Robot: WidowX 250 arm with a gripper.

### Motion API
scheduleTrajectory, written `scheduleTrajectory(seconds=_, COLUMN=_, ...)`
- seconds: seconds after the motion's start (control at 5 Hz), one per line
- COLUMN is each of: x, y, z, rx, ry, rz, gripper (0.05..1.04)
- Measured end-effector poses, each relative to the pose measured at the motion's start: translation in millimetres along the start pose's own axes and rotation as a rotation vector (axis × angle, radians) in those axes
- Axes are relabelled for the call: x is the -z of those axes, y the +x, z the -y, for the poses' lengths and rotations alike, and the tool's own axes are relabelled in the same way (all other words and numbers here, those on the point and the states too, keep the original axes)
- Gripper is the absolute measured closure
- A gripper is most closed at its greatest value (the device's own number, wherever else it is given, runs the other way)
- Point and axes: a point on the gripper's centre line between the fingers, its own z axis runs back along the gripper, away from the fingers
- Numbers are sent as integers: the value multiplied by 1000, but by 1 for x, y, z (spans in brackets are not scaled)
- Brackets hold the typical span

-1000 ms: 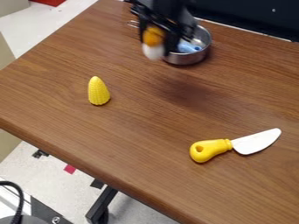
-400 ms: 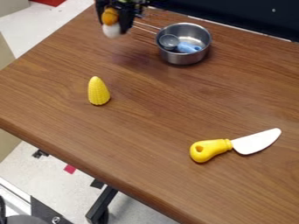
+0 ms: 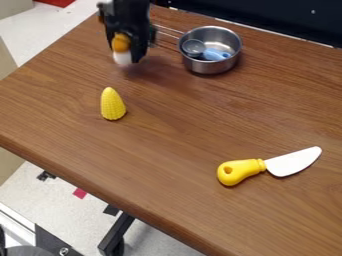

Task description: Put the orange and white object on the left side corner of the table

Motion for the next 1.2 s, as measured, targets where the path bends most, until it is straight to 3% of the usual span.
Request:
scheduleTrajectory(seconds=0.2, x=2, y=3, z=5, rx=0, ry=-4, rz=25, gripper=486)
scheduleTrajectory(seconds=0.4, x=-2, y=7, z=5, rx=-11, ry=-19, rz=10, gripper=418)
scheduleTrajectory(seconds=0.6, x=-3, y=6, z=6, rx=-3, ry=-44, rz=-33, gripper=141)
scheduleTrajectory(seconds=0.8, x=-4, y=6, z=5, rx=-33, ry=-25, rz=-43, gripper=84)
scheduleTrajectory(seconds=1.2, x=-5, y=3, z=6, rx=-43, ry=-24, rz=-68, gripper=84)
